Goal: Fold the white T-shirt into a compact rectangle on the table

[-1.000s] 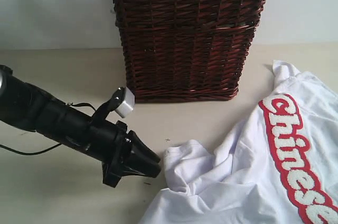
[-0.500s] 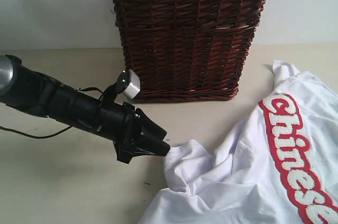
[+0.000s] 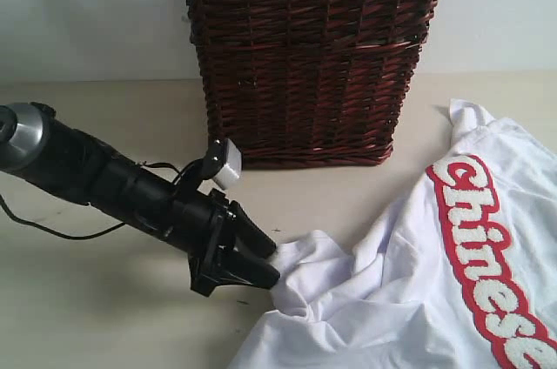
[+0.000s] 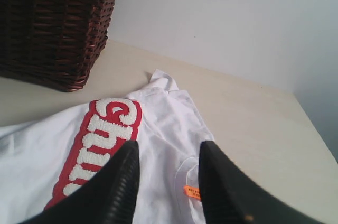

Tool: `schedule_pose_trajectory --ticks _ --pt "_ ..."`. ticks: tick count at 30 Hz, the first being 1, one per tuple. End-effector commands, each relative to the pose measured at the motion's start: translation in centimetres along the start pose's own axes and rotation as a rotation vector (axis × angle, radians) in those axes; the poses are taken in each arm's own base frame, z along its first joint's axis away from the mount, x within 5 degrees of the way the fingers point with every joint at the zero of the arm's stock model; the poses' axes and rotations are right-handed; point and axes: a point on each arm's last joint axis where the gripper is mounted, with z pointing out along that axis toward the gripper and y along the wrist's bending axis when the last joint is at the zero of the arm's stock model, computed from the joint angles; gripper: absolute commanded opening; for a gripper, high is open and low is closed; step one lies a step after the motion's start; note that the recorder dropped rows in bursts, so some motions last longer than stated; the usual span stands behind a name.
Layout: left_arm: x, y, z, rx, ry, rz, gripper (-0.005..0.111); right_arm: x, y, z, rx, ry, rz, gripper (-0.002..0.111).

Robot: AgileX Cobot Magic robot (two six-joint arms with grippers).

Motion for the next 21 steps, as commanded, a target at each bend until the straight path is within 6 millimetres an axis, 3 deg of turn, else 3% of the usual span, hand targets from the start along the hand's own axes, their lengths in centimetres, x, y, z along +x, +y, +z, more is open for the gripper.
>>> schedule_pose_trajectory --ticks 1,5,7,9,14,21 --pt "0.1 0.2 0.4 -0.012 0.012 0.005 0.054 0.0 0.0 0.0 0.003 -0.007 0.001 0.037" --pt "0.5 1.0 1.1 -0.034 0.033 0.004 0.048 0.0 0.0 0.0 0.003 -0.007 0.001 0.037" --pt "0.4 1.0 1.4 -0.044 0.038 0.005 0.019 0.0 0.0 0.0 0.003 -0.007 0.001 0.037" --pt "0.5 1.1 1.4 -0.06 0.048 0.006 0.0 0.0 0.0 0.0 0.003 -0.007 0.001 0.037" --pt "0.5 2.3 0.6 -0.204 0.111 0.018 0.0 0.0 0.0 0.0 0.003 -0.007 0.001 0.037" --pt "-2.4 3.6 -2.5 -0.531 0.104 -0.008 0.0 0.0 0.0 0.0 0.003 -0.007 0.001 0.037"
